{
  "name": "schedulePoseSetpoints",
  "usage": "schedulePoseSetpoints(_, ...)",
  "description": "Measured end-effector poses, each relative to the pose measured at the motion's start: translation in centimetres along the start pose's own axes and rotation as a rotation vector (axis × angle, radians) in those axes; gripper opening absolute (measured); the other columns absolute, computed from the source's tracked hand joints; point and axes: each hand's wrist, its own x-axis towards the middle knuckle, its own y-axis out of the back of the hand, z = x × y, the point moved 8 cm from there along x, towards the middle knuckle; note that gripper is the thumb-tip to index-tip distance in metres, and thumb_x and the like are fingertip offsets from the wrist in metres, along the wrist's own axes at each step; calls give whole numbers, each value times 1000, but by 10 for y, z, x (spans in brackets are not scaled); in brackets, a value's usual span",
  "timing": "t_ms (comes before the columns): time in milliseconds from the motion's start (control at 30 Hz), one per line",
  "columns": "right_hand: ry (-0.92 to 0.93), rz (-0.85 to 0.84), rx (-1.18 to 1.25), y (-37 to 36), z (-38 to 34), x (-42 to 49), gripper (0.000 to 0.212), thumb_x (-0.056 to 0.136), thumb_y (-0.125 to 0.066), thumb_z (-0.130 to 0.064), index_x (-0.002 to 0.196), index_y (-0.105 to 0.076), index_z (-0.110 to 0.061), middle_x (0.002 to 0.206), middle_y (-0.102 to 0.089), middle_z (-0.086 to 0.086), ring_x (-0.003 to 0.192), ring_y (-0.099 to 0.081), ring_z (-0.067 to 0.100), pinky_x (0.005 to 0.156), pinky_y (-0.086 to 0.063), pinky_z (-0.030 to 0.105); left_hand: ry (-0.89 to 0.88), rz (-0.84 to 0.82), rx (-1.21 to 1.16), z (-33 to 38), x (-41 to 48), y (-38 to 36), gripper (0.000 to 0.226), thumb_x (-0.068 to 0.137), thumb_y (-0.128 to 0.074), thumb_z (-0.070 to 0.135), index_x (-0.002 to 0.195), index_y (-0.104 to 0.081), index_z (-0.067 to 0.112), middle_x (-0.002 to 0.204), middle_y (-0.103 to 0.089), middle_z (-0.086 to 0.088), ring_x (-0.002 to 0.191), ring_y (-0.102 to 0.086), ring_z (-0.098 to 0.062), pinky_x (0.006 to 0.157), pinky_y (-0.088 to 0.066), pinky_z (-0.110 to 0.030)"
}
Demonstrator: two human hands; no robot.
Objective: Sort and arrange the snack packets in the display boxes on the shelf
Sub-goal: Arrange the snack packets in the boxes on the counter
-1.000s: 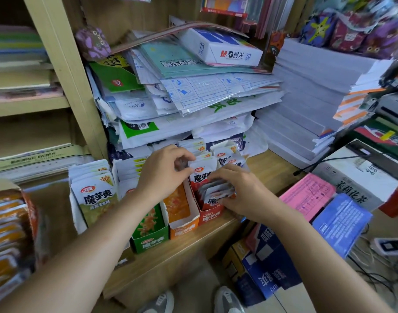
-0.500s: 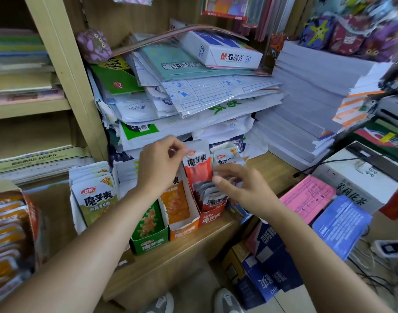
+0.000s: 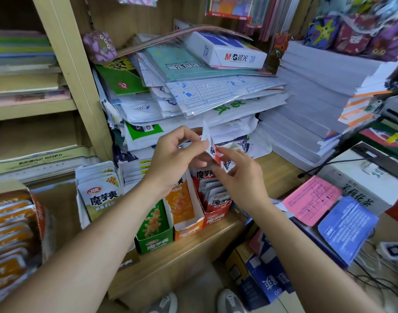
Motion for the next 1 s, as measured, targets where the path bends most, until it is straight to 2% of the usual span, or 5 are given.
schedulePoseSetpoints(267, -43, 20, 56, 12, 9, -1, 21, 96, -65, -24, 114, -74, -31, 89, -73, -19, 71, -65, 8, 64, -55, 33, -80, -43, 125, -2, 3, 10, 59, 78, -84, 35, 131, -58, 33, 126, -66, 7, 92, -69, -13, 92, -56, -45)
schedulePoseSetpoints(400, -63, -36, 57, 16, 14, 0, 19, 96, -66, -19, 110, -76, -27, 64, -62, -34, 56, -55, 2, 56, -45, 23, -117, -30, 205, 0, 3, 8, 33, 87, -77, 19, 116, -70, 32, 109, -71, 3, 88, -64, -8, 87, -55, -33)
schedulePoseSetpoints(533, -113, -89, 187, 18, 18, 0, 16, 94, -68, -20, 108, -77, -18, 89, -75, -16, 81, -70, 3, 75, -59, 31, -109, 14, 224, -1, 5, 8, 6, 85, -78, 24, 90, -75, 23, 87, -71, 5, 81, -62, -9, 76, -51, -27)
schedulePoseSetpoints(867, -147, -159, 208, 16, 22, -4, 22, 88, -76, -21, 110, -73, -24, 93, -73, -11, 80, -66, 6, 70, -55, 22, -237, 283, 260, 4, 1, 34, 12, 85, -79, 24, 91, -70, 29, 83, -72, -4, 67, -66, -10, 64, -55, -29)
schedulePoseSetpoints(1000, -54, -283, 114, 10, 13, -12, 22, 87, -76, -33, 108, -76, -25, 95, -73, -16, 92, -65, -1, 75, -51, 14, -210, 198, 400, -10, 3, 26, 18, 85, -79, 23, 86, -70, 38, 75, -72, 18, 68, -66, 1, 69, -57, -24)
